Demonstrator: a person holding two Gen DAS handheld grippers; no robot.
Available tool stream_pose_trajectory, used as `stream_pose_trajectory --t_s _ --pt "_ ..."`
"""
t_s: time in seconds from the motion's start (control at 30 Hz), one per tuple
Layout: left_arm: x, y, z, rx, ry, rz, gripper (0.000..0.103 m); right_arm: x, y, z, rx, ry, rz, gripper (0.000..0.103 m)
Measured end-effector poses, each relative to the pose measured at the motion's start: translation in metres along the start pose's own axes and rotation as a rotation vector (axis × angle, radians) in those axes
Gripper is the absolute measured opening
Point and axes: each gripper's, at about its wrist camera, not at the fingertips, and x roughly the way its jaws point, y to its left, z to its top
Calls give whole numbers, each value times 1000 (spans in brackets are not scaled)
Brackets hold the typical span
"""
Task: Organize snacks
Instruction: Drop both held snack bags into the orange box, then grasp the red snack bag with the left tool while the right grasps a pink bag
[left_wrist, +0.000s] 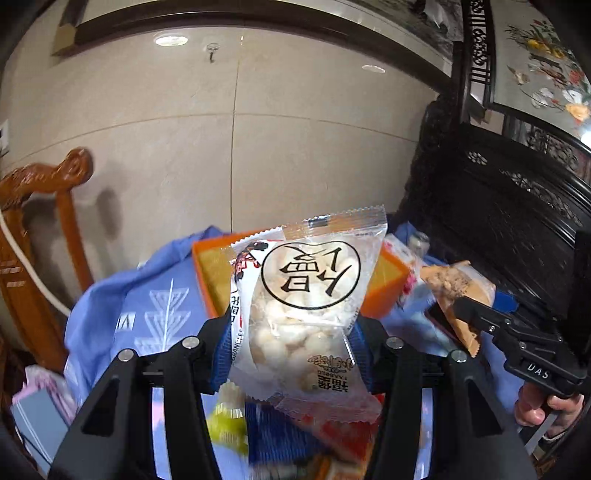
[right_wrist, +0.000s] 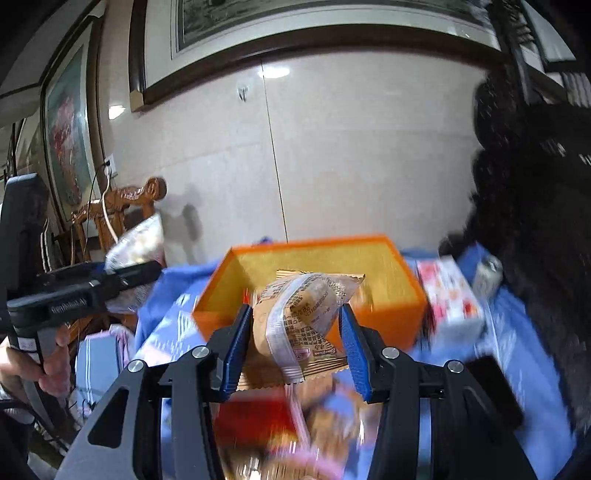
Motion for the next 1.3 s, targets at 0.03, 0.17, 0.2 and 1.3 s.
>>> stream_pose_trajectory --t_s 0.03,0.17,0.2,1.3 --pt "10 0 10 7 -1 5 52 10 -1 11 -3 -8 1 48" --pt "50 6 54 4 1 45 73 51 -7 52 6 -35 13 51" --pt "55 8 61 -4 -6 75 97 61 -9 61 9 -44 13 58" --pt "60 -74 -131 469 195 -107 99 -58 -29 -134 134 210 41 99"
